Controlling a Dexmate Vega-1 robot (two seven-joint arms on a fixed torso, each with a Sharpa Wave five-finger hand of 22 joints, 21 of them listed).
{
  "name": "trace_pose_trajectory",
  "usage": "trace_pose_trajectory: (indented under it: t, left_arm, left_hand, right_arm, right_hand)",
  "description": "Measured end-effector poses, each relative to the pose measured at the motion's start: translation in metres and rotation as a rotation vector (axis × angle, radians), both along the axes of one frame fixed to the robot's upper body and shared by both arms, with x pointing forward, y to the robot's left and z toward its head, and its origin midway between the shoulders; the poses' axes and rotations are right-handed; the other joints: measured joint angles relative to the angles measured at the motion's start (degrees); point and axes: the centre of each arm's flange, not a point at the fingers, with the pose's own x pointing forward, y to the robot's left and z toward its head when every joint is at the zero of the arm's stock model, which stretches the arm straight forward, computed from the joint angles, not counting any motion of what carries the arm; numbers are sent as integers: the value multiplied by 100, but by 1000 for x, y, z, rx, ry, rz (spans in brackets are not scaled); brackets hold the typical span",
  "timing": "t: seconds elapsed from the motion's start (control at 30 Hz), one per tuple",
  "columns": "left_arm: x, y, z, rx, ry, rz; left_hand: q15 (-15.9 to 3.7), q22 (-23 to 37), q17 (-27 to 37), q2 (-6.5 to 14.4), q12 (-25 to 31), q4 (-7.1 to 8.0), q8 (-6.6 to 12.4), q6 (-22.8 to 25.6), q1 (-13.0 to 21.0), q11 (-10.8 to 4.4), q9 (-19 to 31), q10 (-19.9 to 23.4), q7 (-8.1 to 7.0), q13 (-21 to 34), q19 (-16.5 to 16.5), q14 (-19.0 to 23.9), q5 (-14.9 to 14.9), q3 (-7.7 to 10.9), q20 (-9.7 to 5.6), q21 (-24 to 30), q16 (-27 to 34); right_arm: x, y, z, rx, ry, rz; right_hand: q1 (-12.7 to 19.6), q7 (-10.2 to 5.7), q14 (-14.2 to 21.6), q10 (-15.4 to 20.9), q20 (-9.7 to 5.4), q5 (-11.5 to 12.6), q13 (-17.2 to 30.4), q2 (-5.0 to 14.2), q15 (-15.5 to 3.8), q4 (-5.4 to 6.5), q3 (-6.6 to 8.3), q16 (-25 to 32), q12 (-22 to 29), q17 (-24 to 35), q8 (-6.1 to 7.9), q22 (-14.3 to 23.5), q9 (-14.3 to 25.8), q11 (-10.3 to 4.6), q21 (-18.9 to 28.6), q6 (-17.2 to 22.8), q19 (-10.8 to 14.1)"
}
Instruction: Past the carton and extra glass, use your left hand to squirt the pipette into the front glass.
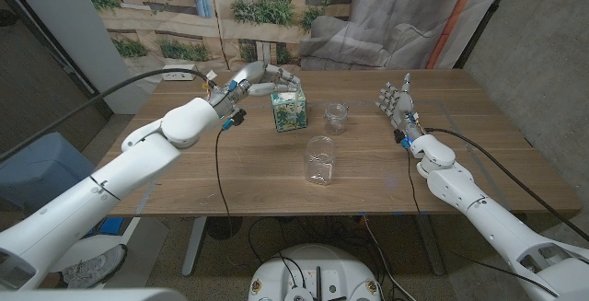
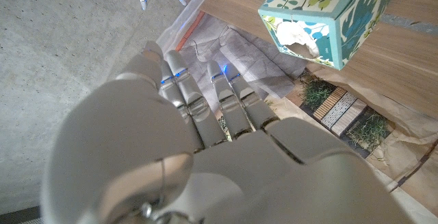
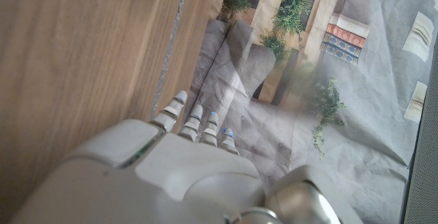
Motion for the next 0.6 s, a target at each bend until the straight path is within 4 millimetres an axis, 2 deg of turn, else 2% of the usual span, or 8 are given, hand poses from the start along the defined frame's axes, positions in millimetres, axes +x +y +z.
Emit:
trace_pose_trajectory:
  t: [0.6]
  left_arm:
    - [19, 0, -24, -39, 56, -5]
  left_hand:
    - [0, 0, 0, 30, 0, 0, 0, 0, -30, 30, 0, -30, 0, 0, 0, 0, 0, 0, 0, 0, 0]
  right_arm:
    - [0, 0, 0, 0, 0, 0]
  right_hand:
    - [0, 0, 0, 0, 0, 0, 0, 0, 0, 0, 0, 0, 0, 0, 0, 0, 0, 0, 0, 0, 0]
